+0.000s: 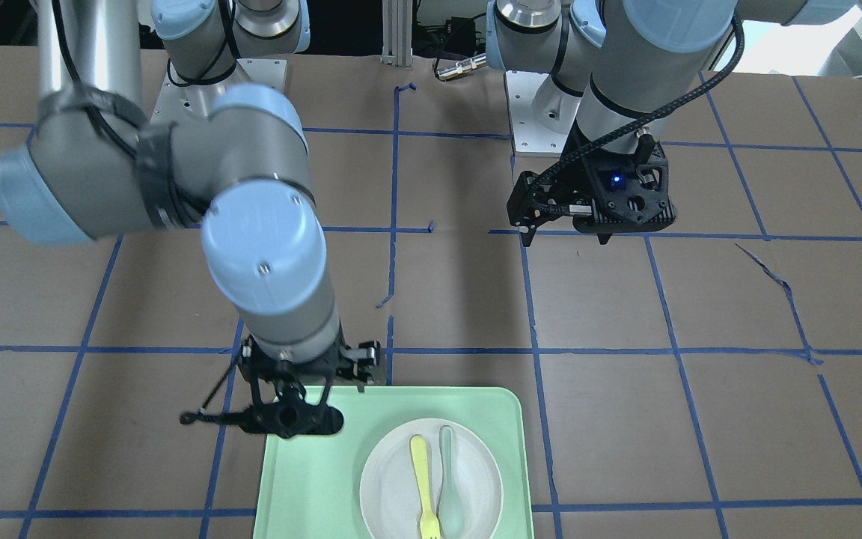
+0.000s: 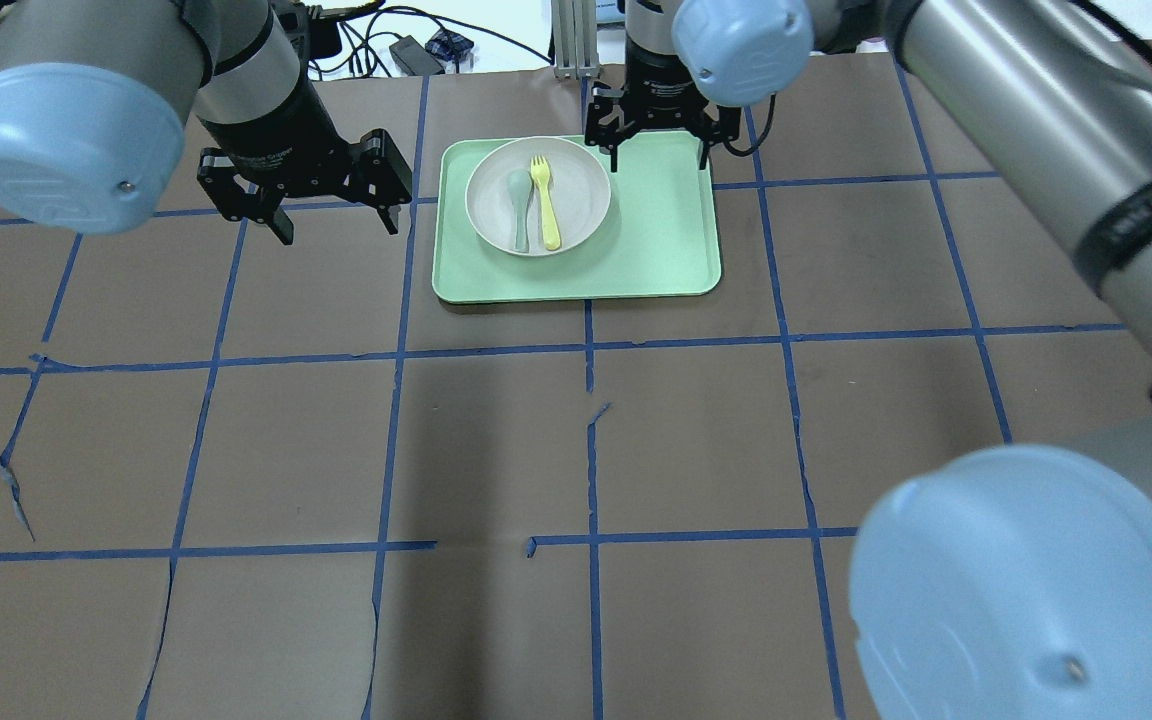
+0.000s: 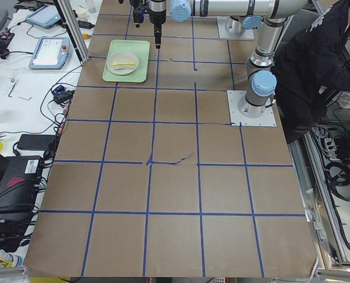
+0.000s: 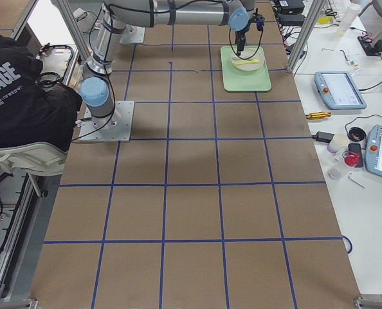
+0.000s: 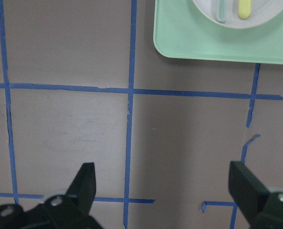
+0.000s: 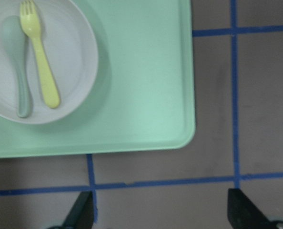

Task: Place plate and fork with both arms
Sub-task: 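Move the right gripper over the plate and grasp the yellow fork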

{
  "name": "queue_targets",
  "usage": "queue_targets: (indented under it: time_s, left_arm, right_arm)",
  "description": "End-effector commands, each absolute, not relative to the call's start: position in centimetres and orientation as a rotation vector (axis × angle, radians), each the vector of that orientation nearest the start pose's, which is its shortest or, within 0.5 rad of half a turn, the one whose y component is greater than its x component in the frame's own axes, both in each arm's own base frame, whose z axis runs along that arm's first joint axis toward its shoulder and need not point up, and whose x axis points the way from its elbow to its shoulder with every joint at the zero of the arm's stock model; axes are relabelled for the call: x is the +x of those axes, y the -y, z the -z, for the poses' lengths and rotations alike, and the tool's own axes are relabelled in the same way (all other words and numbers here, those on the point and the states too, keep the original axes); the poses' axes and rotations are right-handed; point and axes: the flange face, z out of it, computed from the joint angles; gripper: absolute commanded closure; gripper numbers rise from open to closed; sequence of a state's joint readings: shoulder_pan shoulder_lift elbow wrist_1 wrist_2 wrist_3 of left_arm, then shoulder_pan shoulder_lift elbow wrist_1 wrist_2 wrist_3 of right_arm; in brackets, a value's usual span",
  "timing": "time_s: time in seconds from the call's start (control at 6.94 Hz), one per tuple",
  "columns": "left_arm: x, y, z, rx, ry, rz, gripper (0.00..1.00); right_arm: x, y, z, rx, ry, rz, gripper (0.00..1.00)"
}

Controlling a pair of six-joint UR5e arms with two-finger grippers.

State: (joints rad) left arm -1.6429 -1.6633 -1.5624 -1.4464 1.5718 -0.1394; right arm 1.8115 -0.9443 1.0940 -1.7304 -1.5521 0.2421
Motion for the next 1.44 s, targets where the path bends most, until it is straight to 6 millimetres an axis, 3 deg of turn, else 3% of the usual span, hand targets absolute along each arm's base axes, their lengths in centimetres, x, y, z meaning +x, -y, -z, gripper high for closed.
queue_targets:
  time_s: [0.0, 0.14, 0.29, 0.58, 1.01, 1.3]
  left_arm:
    - [-17.1, 52.2, -45.7, -0.109, -3.143, 0.065, 0.00]
    - [-17.1, 52.2, -45.6, -0.113, -3.143, 0.060, 0.00]
    - [-17.1, 52.2, -45.6, -0.116, -3.143, 0.060, 0.00]
    - [-17.1, 52.2, -45.7, -0.116, -3.143, 0.062, 0.00]
    - [-17.1, 52.1, -45.3, -0.118, -3.142, 0.050, 0.00]
    - [-17.1, 52.1, -45.2, -0.118, -3.142, 0.048, 0.00]
  right_arm:
    - [34.2, 72.0, -28.4, -0.106, -3.065, -0.074, 0.01]
    - [35.9, 72.2, -27.3, -0.114, -3.011, -0.032, 0.07]
    - [37.3, 71.8, -24.5, -0.124, -3.005, -0.085, 0.18]
    - [39.0, 71.9, -22.7, -0.133, -3.003, -0.031, 0.26]
    - [39.3, 72.9, -20.4, -0.170, -2.998, 0.046, 0.33]
    - [39.3, 72.9, -20.0, -0.170, -3.003, 0.046, 0.44]
